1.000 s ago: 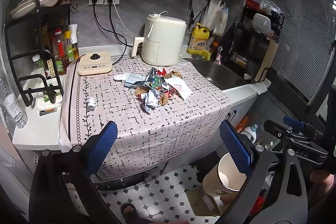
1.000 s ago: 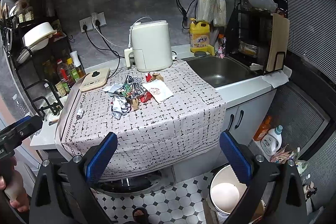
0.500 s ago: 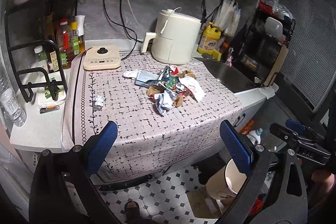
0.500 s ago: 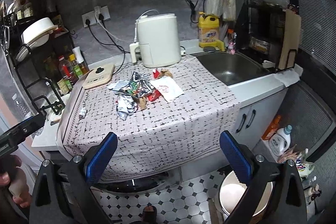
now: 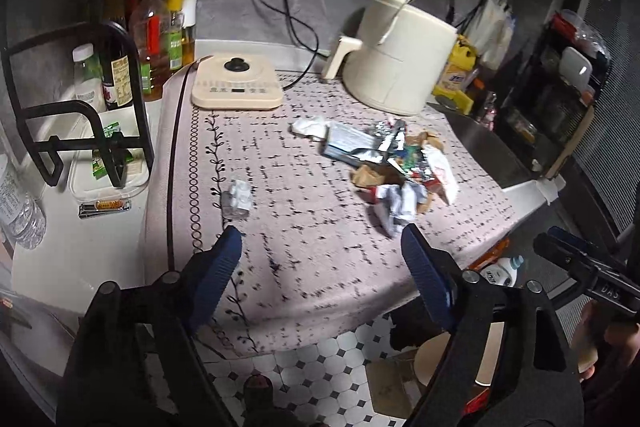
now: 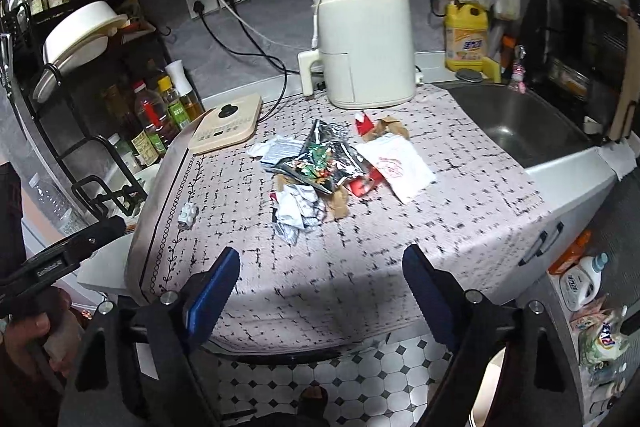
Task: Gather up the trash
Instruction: 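Grasp the small white scrap with the left tool while the right tool grasps grey crumpled plastic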
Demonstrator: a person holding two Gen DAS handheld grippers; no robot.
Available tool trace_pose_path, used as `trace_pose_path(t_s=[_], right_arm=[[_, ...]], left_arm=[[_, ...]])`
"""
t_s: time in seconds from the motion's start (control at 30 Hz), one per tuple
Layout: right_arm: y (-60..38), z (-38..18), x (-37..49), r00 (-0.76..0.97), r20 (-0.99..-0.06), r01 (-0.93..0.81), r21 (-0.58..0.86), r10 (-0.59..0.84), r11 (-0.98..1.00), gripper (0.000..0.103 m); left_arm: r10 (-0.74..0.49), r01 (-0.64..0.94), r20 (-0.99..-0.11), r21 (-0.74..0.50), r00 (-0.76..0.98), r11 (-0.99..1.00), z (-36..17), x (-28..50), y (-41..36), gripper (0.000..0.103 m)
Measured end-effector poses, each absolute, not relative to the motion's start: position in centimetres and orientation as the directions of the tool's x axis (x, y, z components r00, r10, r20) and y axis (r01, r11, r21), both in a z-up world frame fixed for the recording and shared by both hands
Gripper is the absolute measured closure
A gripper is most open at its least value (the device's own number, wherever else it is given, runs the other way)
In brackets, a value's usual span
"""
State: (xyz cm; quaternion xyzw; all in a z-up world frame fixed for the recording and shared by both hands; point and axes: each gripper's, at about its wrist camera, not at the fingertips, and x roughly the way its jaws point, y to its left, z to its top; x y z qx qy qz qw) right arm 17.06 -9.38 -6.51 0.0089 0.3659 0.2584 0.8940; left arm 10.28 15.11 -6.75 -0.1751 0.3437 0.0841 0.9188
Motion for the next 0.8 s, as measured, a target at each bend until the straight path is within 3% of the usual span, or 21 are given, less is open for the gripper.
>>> trace_pose_path(t_s=[0.5, 0.6, 0.67, 0.8], right_arm=[[0.0, -12.0, 24.8, 0.490, -0.767, -0.394, 0.229, 0.414, 0.890, 0.029], [1.3, -13.5, 26.2, 0.483, -0.792, -0.371, 0.202, 0.374, 0.906, 0.030], [1.7, -14.2, 26.9, 0.480, -0.804, -0.354, 0.189, 0.352, 0.916, 0.030], [2.6, -15.4, 28.2, 0.493, -0.812, -0.326, 0.159, 0.311, 0.932, 0.032]], left_arm=[[-0.012, -0.259, -0.777, -0.224, 0.630, 0.939, -14.3, 19.2, 23.0, 0.039], [0.001, -0.252, -0.809, -0.182, 0.587, 0.951, -16.1, 20.7, 23.4, 0.046], [-0.005, -0.250, -0.836, -0.170, 0.548, 0.953, -17.3, 21.5, 23.7, 0.065], [0.007, -0.214, -0.846, -0.126, 0.533, 0.969, -17.6, 22.6, 23.0, 0.067]])
